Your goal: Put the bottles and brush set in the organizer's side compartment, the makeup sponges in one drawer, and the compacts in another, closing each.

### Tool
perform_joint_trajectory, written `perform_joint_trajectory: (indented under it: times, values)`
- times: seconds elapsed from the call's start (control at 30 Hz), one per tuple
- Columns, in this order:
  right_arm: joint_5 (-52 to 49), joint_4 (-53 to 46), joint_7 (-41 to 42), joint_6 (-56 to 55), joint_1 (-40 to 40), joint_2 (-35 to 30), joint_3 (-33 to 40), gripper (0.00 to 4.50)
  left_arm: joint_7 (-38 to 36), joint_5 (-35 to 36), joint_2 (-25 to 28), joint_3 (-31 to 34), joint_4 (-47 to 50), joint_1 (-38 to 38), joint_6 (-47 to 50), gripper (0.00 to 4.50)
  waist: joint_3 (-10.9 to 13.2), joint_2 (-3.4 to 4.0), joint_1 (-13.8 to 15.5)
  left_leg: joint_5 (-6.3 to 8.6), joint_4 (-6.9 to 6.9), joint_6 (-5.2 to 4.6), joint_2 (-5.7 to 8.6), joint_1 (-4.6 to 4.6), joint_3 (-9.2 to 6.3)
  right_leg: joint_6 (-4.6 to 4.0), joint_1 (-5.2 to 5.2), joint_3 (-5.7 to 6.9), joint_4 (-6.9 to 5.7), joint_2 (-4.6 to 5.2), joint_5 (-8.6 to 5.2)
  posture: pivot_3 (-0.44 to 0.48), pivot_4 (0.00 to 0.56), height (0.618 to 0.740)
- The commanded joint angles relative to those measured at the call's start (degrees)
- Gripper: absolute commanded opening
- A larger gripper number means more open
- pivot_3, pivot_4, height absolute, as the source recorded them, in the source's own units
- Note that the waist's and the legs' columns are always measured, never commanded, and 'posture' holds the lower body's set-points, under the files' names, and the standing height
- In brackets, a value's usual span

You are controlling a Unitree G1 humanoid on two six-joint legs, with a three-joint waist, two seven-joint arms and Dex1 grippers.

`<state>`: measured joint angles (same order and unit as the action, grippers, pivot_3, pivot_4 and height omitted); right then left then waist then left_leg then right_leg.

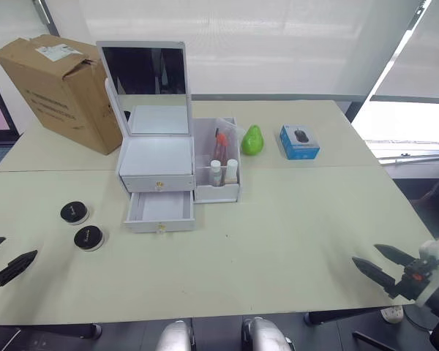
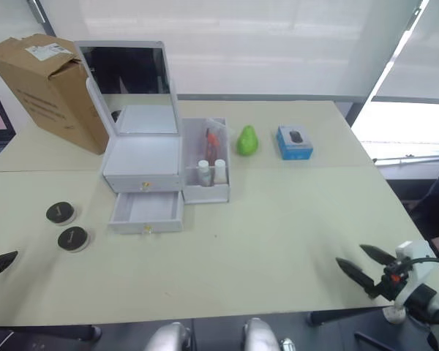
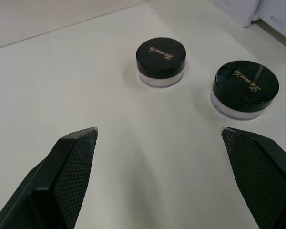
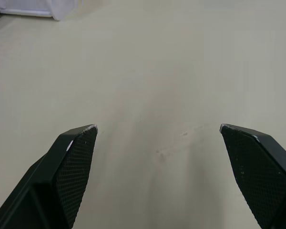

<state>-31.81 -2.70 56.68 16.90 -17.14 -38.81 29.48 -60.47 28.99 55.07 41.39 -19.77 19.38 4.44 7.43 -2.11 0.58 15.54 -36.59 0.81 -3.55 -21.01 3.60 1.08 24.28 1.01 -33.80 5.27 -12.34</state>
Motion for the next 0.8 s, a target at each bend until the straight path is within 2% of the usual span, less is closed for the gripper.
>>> perform_joint_trajectory:
  times: [0.03,0.13,0.23,0.37,0.43,0.6,0.67,0.8]
  values:
    - [-2.17,-6.76,-0.92,1.59,1.94,0.02,-1.75,4.50,0.81,0.17,-2.44,0.26,5.72,1.63,1.73,4.47,-0.01,0.04,-0.01,0.00,0.00,0.00,-0.04,0.01,0.05,-0.01,0.00,0.00,0.00,-0.01,0.00,0.000,0.150,0.740]
    - [-5.80,-13.59,-2.10,6.45,4.83,-0.83,-4.38,4.50,4.25,1.63,-7.79,0.63,13.36,3.84,3.78,4.47,-0.01,0.04,-0.02,0.00,0.00,0.00,-0.11,0.05,0.16,-0.01,0.00,-0.06,0.00,0.00,0.00,0.000,0.150,0.740]
    - [-10.00,-20.19,-4.09,12.16,9.98,-1.89,-7.66,4.50,10.11,2.33,-15.26,0.56,22.19,5.55,4.84,4.47,-0.01,0.01,0.08,0.00,0.00,0.00,-0.14,0.06,0.16,-0.01,0.00,-0.09,0.01,0.01,0.00,0.000,0.150,0.740]
    - [-14.94,-26.56,-8.05,19.64,25.35,-1.29,-16.40,4.50,19.57,1.99,-27.98,-3.52,31.73,6.80,5.28,4.47,0.01,-0.09,0.18,0.00,-0.02,-0.01,-0.11,0.04,0.15,-0.02,-0.03,-0.10,0.01,-0.02,0.00,0.000,0.150,0.740]
    - [-15.08,-26.77,-8.66,21.14,32.19,-0.24,-20.51,4.50,23.25,-1.45,-31.12,-6.28,33.37,6.59,4.43,4.47,-0.02,-0.19,0.47,-0.01,-0.03,-0.02,-0.01,0.02,0.13,-0.02,-0.03,-0.08,-0.01,-0.06,0.01,0.000,0.150,0.740]
    - [-14.19,-25.02,-7.62,22.72,44.37,2.45,-28.42,4.50,32.87,-10.10,-33.95,-12.81,32.67,1.49,4.84,4.47,-0.09,-0.37,1.14,-0.30,-0.13,-0.50,0.22,-0.10,-0.06,-0.13,-0.05,-0.01,-0.18,-0.08,0.06,0.000,0.150,0.740]
    - [-13.68,-24.31,-6.76,22.76,46.68,2.74,-30.03,4.50,37.08,-13.08,-34.32,-14.38,32.14,-1.62,5.73,4.47,-0.10,-0.38,1.40,-0.31,-0.19,-0.54,0.28,-0.15,-0.10,-0.14,-0.08,-0.02,-0.19,-0.05,0.07,0.000,0.150,0.740]
    - [-13.23,-23.15,-5.93,22.10,48.46,3.12,-31.11,4.50,39.50,-15.25,-34.29,-16.99,30.75,-4.88,6.27,4.47,-0.20,-0.54,1.44,-0.37,-0.25,-0.63,0.40,-0.14,-0.17,-0.17,-0.15,-0.07,-0.21,0.00,0.13,0.000,0.150,0.740]
